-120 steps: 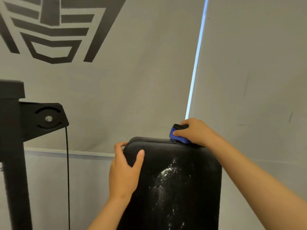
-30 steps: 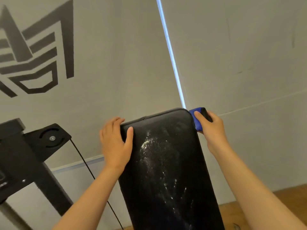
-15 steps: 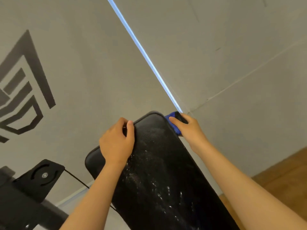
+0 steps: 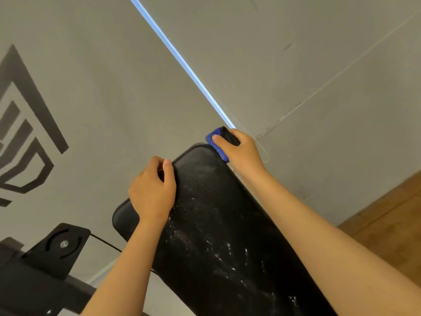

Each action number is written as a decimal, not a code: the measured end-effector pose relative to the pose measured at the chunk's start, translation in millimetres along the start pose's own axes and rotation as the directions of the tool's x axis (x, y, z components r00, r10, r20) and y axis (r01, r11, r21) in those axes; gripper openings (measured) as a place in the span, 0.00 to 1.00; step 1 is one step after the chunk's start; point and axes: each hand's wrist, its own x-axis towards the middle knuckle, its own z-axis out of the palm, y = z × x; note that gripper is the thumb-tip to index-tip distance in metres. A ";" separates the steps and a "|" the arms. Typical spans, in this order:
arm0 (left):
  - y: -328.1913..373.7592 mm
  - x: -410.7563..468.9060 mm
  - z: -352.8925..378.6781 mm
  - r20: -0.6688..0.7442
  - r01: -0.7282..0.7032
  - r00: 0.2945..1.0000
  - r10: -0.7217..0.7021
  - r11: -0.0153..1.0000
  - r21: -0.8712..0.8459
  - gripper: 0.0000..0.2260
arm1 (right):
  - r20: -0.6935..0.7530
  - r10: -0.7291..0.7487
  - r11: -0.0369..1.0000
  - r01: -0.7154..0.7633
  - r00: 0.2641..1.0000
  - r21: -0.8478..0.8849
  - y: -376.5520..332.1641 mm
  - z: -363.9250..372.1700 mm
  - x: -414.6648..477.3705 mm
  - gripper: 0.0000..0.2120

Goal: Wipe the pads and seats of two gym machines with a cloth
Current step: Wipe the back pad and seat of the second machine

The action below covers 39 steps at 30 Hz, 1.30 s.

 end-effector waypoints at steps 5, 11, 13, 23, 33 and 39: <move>0.8 0.2 -0.5 -0.005 0.008 1.000 -0.008 1.000 -0.006 0.09 | -0.023 0.121 0.992 -0.122 0.992 -0.045 38.5 -23.4 -30.6 0.09; -0.5 -1.4 0.1 -0.017 -0.003 1.000 0.003 1.000 -0.011 0.09 | -0.053 0.174 0.984 -0.176 0.983 -0.037 60.8 -46.5 -58.6 0.04; 0.7 -2.4 -0.3 -0.019 -0.004 1.000 0.004 1.000 -0.014 0.09 | -0.042 0.136 0.990 -0.137 0.990 -0.022 51.6 -42.4 -53.6 0.03; -0.4 -1.8 0.1 -0.023 0.013 1.000 -0.013 1.000 -0.018 0.11 | -0.018 0.099 0.995 -0.100 0.995 -0.031 40.5 -27.6 -33.6 0.07; 0.2 -3.3 0.5 -0.033 0.006 0.999 -0.007 0.999 -0.034 0.10 | -0.118 0.254 0.961 -0.264 0.960 -0.082 95.6 -68.7 -85.5 0.05; 0.0 -3.8 1.7 -0.037 0.008 0.999 -0.008 1.000 -0.020 0.12 | -0.094 0.087 0.995 -0.091 0.992 -0.031 56.5 -44.7 -62.6 0.04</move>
